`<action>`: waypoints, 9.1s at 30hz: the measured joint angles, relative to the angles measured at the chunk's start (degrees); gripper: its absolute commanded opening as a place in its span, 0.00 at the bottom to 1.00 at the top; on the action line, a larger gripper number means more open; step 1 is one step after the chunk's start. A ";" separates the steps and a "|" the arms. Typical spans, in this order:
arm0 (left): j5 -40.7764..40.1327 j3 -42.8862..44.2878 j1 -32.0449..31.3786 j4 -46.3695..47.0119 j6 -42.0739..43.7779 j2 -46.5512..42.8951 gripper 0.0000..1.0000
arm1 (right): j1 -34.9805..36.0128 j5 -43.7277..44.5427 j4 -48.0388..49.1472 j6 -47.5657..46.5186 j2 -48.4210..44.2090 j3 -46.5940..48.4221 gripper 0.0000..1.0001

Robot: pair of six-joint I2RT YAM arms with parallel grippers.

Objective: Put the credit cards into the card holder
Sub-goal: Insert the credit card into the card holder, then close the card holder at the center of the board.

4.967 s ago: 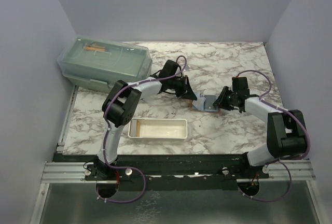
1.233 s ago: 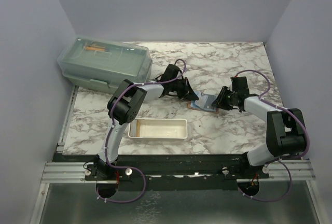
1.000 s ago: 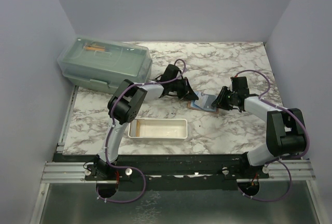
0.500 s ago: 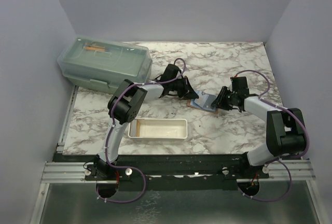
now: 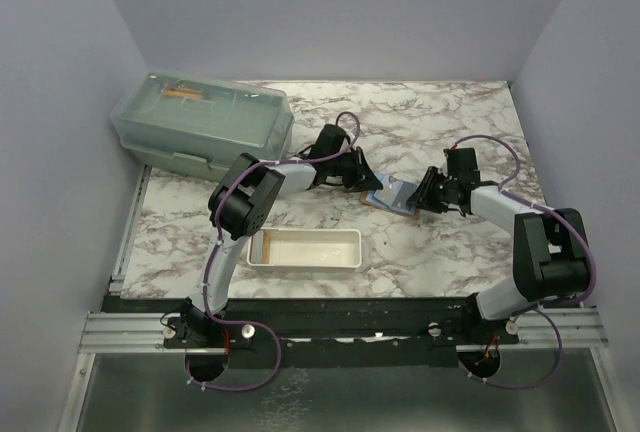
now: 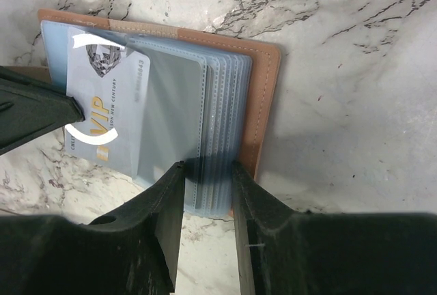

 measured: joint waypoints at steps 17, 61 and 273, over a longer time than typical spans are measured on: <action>-2.56 -6.64 -0.42 10.71 -6.10 -0.33 0.00 | 0.00 -0.46 0.24 0.02 0.15 0.00 0.33; -4.42 -5.05 -4.22 9.31 -5.60 -0.33 0.00 | -3.78 -7.87 -0.50 -1.25 0.61 -0.15 0.17; -13.53 1.99 7.04 -33.92 15.85 -16.13 0.48 | 10.14 -15.41 2.56 2.56 15.67 18.40 0.56</action>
